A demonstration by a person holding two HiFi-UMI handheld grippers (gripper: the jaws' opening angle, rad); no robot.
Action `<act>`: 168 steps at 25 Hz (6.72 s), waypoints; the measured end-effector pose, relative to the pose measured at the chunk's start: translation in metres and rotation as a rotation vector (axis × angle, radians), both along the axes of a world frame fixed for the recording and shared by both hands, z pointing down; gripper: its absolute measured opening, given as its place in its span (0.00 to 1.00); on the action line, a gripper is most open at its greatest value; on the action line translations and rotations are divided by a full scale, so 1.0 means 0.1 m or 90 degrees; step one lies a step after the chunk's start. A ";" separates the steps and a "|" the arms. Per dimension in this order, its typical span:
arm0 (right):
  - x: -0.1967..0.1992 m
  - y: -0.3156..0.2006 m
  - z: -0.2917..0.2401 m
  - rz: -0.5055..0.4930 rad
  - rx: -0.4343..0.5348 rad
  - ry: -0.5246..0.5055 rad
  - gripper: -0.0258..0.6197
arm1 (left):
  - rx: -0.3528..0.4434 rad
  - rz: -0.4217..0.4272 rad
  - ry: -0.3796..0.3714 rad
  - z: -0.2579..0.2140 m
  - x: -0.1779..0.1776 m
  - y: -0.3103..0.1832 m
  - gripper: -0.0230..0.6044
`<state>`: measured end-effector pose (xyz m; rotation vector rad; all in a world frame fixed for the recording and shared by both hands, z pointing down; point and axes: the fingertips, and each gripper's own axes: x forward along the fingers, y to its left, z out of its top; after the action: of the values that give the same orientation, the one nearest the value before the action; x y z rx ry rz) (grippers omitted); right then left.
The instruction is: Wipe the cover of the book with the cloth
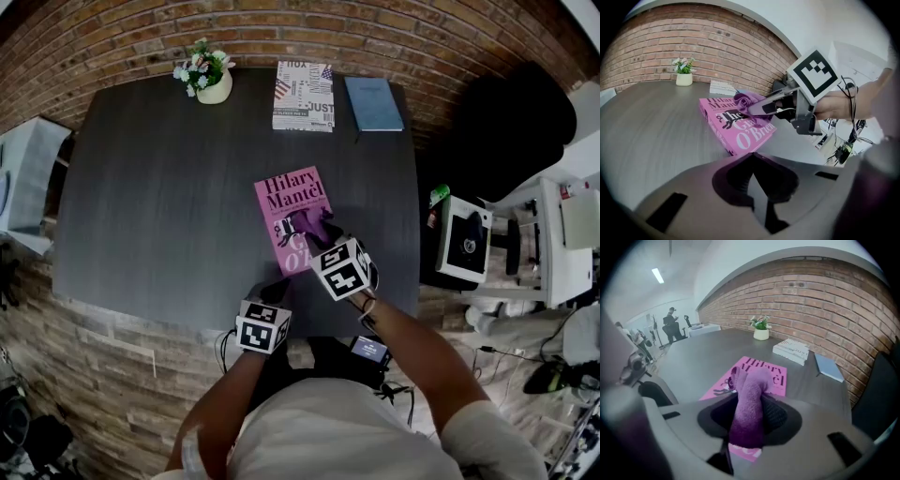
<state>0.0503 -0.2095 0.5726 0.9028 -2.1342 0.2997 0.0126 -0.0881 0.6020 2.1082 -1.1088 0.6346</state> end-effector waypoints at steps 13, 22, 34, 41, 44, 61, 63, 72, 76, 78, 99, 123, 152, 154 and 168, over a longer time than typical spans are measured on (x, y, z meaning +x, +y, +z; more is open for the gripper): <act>-0.78 0.71 0.12 -0.087 -0.058 -0.074 0.27 | -0.021 -0.023 -0.002 0.08 -0.17 0.15 0.05; -0.65 0.73 0.15 -0.081 -0.043 -0.075 0.27 | -0.025 -0.027 0.000 0.08 -0.17 0.17 0.05; -0.10 0.61 0.17 -0.041 -0.020 -0.052 0.27 | -0.014 -0.020 0.005 0.04 0.01 0.08 0.05; 0.31 0.51 0.17 -0.021 -0.006 -0.029 0.27 | -0.006 -0.013 0.005 0.00 0.10 0.04 0.05; 0.45 0.46 0.17 -0.020 0.000 -0.011 0.27 | -0.002 -0.012 0.004 0.00 0.13 0.02 0.05; 0.82 0.24 0.10 0.001 0.021 0.085 0.27 | -0.016 -0.114 0.200 -0.35 0.22 -0.26 0.29; 0.76 0.23 0.02 -0.005 0.040 0.081 0.27 | -0.014 -0.133 0.256 -0.48 0.23 -0.33 0.32; 0.20 0.36 -0.40 -0.099 0.153 0.054 0.27 | 0.007 -0.146 0.411 -0.90 0.30 -0.52 0.49; -0.10 0.53 -0.44 -0.162 0.187 0.047 0.28 | -0.008 -0.169 0.447 -0.87 0.22 -0.53 0.53; -0.20 0.60 -0.44 -0.185 0.193 0.044 0.28 | -0.005 -0.176 0.453 -0.86 0.17 -0.53 0.53; -0.50 0.76 -0.36 -0.281 0.144 0.007 0.43 | 0.018 -0.192 0.379 -0.61 -0.57 -0.60 0.27; -0.09 0.42 0.39 -0.258 -0.127 0.207 0.06 | 0.138 -0.054 -0.047 -0.35 -1.35 -1.70 0.25; -0.09 0.41 0.39 -0.260 -0.125 0.185 0.06 | 0.135 -0.003 0.065 -0.26 -0.78 -1.51 0.21; -0.09 0.41 0.39 -0.262 -0.123 0.188 0.06 | 0.133 0.001 0.068 -0.26 -0.76 -1.45 0.21; -0.09 0.41 0.40 -0.260 -0.119 0.197 0.06 | 0.117 0.045 0.100 -0.26 -0.54 -0.93 0.21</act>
<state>0.0409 -0.1684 0.6124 0.3639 -1.9083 0.1366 -0.0410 -0.1808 0.5764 2.3193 -1.0427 0.4041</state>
